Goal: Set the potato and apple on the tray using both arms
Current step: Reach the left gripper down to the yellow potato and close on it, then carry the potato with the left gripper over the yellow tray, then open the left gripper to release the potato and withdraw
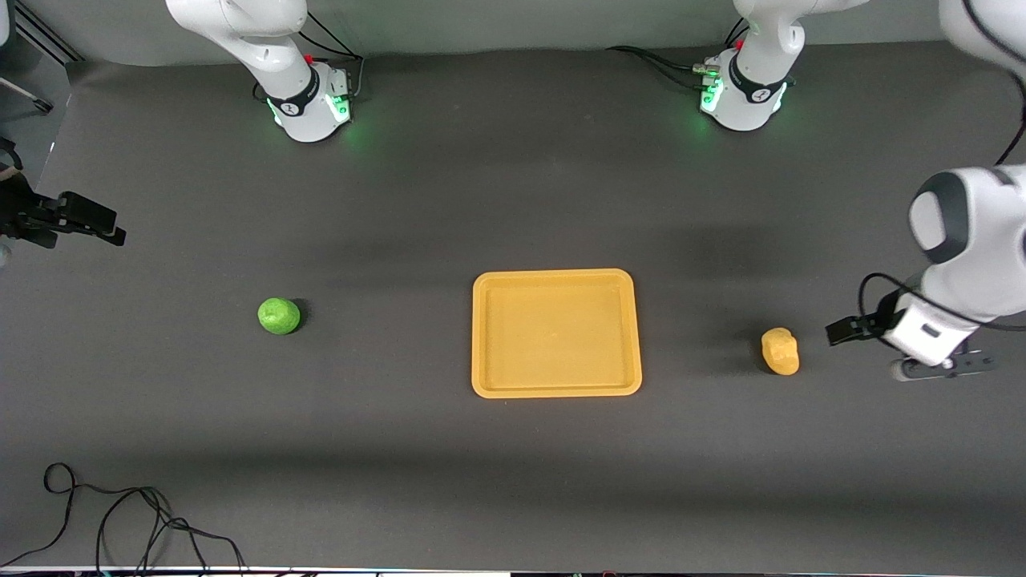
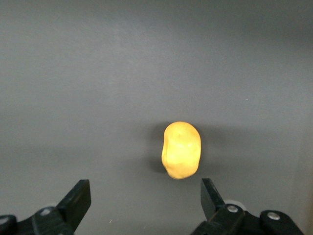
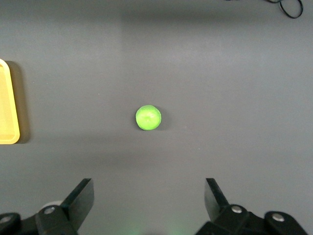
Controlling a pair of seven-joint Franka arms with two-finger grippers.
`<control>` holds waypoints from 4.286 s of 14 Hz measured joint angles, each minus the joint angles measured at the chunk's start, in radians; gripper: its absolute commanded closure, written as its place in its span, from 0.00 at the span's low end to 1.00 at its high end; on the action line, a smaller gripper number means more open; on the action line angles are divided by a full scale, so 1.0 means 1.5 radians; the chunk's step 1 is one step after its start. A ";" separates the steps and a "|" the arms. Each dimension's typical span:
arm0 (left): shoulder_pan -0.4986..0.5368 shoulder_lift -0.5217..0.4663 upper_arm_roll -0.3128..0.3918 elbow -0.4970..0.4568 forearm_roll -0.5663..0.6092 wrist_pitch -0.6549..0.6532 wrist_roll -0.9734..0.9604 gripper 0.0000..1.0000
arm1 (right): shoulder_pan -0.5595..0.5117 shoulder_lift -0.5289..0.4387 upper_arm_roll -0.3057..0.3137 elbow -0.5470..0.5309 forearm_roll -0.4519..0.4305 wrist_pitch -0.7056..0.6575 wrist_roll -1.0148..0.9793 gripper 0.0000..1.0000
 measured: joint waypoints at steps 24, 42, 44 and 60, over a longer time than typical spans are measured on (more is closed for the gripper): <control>-0.211 0.078 -0.012 0.082 0.009 -0.049 -0.250 0.69 | 0.000 0.010 0.000 -0.007 0.000 0.000 0.000 0.00; -0.392 0.227 -0.009 0.115 0.009 0.102 -0.369 0.00 | 0.000 0.017 -0.002 -0.008 0.000 0.001 0.000 0.00; -0.394 0.220 -0.009 0.131 0.009 0.088 -0.395 0.00 | 0.001 0.017 -0.001 -0.008 0.000 0.001 0.000 0.00; -0.104 -0.131 0.023 0.076 0.040 -0.194 -0.101 0.00 | 0.049 -0.069 -0.002 -0.267 0.014 0.191 0.004 0.00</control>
